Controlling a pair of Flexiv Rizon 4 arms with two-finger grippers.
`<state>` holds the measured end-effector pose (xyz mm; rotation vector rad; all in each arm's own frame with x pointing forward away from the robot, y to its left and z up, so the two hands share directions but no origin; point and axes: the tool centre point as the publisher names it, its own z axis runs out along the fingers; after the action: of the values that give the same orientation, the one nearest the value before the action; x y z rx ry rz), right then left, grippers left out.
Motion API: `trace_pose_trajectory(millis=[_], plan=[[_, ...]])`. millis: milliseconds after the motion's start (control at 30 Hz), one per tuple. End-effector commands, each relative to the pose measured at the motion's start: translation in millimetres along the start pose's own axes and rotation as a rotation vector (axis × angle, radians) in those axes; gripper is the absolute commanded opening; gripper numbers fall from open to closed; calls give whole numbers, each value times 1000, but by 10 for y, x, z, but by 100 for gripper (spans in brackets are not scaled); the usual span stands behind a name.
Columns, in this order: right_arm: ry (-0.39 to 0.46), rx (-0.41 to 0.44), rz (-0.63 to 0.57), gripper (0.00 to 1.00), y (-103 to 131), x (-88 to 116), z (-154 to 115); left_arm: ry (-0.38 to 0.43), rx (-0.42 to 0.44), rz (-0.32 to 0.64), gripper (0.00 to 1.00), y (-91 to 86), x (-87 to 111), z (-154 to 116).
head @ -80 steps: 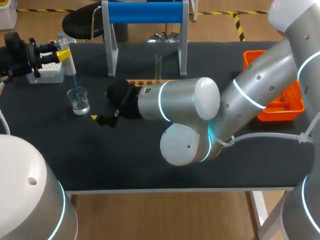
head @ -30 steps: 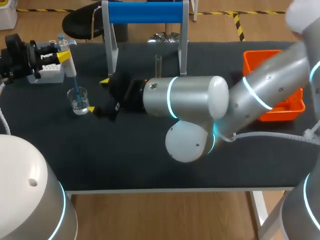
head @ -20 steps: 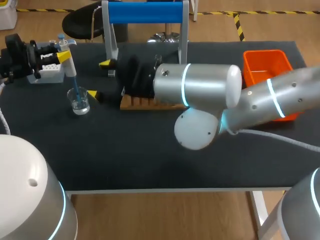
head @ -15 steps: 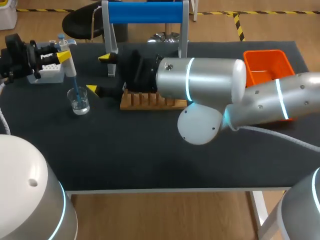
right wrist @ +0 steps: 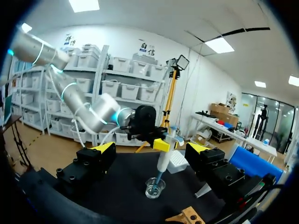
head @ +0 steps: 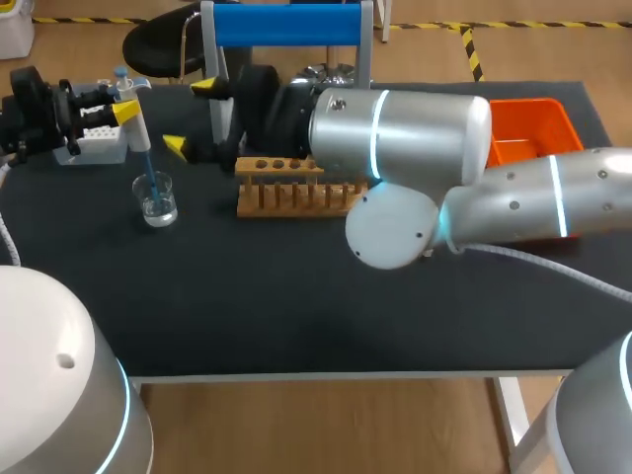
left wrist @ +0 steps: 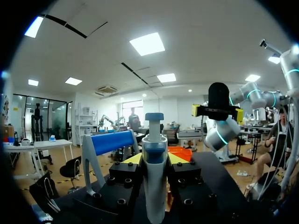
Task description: Invert the test tube, pick up the pipette, mount the tip to pipette, aspirate from beaker and dispense into the tube, eject the tip, return the pipette, and cap with the stopper.
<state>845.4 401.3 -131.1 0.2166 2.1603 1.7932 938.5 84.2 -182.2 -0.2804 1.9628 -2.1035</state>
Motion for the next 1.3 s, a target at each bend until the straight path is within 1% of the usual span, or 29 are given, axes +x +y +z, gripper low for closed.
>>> trace_pose_trajectory(millis=[33, 100, 200, 267, 367, 533, 700, 733, 900, 967, 1100, 1233, 1300], plan=[[373, -53, 51, 100, -10, -112, 93, 4, 1, 1, 0, 0, -5, -10], [358, -58, 54, 100, 14, -150, 134, 4, 1, 1, 0, 0, -5, -10], [366, -71, 59, 100, 72, -206, 199, 4, 1, 1, 0, 0, -5, -10], [393, -78, 70, 100, 105, -249, 253, 4, 1, 1, 0, 0, -5, -10], [400, -77, 64, 100, 138, -327, 329, 4, 1, 1, 0, 0, -5, -10], [421, -87, 103, 100, 184, -468, 429, 4, 1, 1, 0, 0, -5, -10], [450, -107, 122, 100, 215, -520, 453, 4, 1, 1, 0, 0, -5, -10], [470, -119, 116, 100, 223, -530, 456, 4, 1, 1, 0, 0, -5, -10], [503, -127, 77, 100, 257, -542, 455, 4, 1, 1, 0, 0, -5, -10], [541, -155, 75, 100, 289, -552, 456, 4, 1, 1, 0, 0, -5, -10], [594, -172, 25, 100, 342, -570, 471, 4, 1, 1, 0, 0, -5, -10], [649, -180, -16, 100, 375, -577, 486, 4, 1, 1, 0, 0, -5, -10], [673, -169, -38, 100, 371, -565, 509, 4, 1, 1, 0, 0, -5, -10]])
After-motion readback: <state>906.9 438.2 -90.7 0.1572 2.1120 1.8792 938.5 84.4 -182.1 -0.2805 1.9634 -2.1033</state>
